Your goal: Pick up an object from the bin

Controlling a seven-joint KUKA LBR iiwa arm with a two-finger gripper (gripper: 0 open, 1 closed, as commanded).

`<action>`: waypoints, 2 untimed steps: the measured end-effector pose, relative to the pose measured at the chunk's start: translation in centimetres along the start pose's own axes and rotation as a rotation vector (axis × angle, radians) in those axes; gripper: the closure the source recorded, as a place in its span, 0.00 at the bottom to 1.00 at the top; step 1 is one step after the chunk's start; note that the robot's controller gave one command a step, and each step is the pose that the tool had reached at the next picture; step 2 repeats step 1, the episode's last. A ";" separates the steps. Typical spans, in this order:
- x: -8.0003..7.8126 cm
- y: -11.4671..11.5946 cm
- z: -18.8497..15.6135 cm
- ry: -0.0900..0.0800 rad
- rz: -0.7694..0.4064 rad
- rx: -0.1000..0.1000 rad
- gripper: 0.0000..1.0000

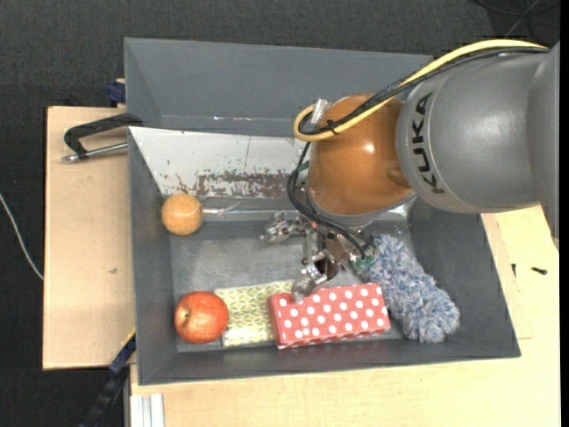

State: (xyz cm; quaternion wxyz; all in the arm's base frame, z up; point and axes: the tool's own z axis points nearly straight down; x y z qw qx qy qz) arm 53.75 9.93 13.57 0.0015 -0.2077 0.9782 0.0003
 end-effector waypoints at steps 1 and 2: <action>2.3 1.3 0.1 0.001 -0.101 -0.001 0.00; 2.3 1.3 0.1 0.001 -0.101 -0.001 0.00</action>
Offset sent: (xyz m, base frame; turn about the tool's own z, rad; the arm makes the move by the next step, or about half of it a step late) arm -0.0250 0.0190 -0.0657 -0.1772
